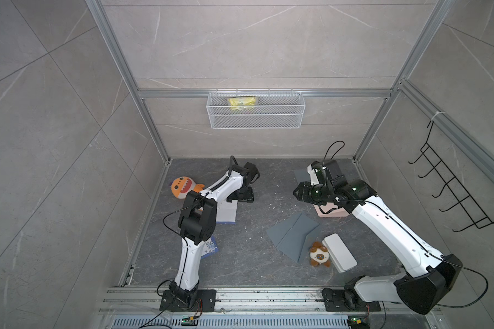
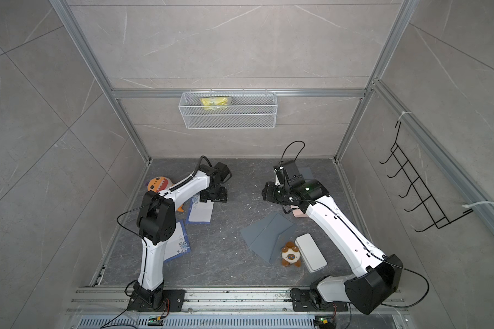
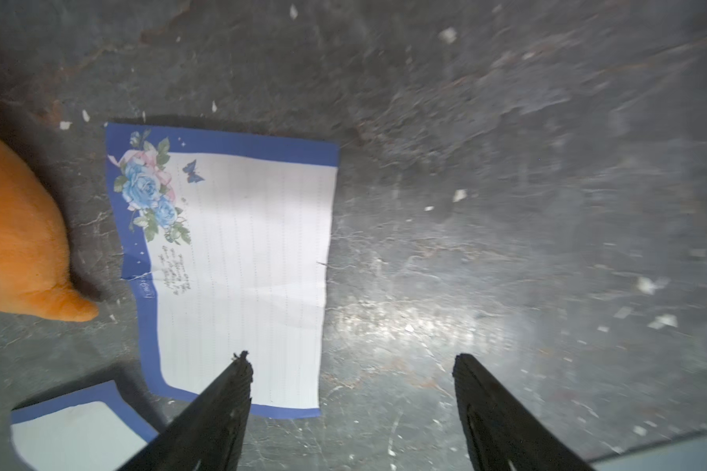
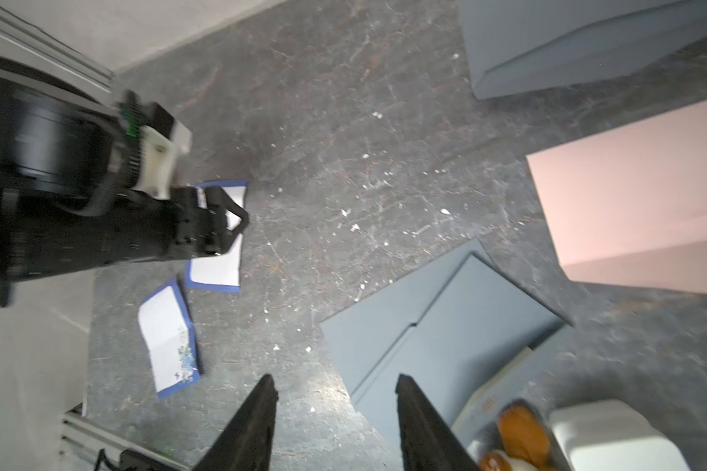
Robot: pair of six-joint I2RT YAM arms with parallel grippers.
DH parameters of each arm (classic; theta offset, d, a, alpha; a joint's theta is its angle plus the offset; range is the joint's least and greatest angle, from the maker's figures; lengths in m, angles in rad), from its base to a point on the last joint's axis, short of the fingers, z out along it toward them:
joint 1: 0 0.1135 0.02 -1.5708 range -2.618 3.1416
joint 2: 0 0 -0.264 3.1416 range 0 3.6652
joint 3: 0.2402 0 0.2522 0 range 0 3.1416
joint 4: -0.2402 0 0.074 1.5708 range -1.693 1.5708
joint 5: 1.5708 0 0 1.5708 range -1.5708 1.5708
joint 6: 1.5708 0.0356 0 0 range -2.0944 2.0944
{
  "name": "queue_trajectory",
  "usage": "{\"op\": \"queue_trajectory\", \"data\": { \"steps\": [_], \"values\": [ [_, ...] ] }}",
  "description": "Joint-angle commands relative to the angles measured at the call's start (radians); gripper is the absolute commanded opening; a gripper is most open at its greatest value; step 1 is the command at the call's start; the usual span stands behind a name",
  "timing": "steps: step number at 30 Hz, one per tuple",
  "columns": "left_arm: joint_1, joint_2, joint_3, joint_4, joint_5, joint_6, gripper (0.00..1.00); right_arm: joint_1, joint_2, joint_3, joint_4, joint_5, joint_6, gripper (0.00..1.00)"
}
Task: Take the letter paper out of the envelope
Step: Place the letter paper at the center of the board, then pick up the envelope from the center of the board.
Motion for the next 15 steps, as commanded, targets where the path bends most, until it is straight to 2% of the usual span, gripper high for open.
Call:
{"op": "queue_trajectory", "data": {
  "steps": [1, 6, 9, 15],
  "values": [
    [0.003, -0.107, -0.015, 0.121, 0.215, 0.037, 0.78, 0.046, 0.054, 0.049, -0.215, 0.195, 0.073, 0.5],
    [-0.001, -0.19, -0.115, 0.301, 0.58, 0.033, 0.77, 0.102, 0.133, 0.009, -0.378, 0.305, 0.216, 0.5],
    [-0.001, -0.253, -0.243, 0.45, 0.742, -0.021, 0.78, 0.113, 0.137, -0.1, -0.326, 0.28, 0.259, 0.5],
    [-0.002, -0.402, -0.517, 0.635, 0.844, -0.107, 0.8, 0.113, 0.177, -0.229, -0.22, 0.249, 0.283, 0.52]
  ]
}}
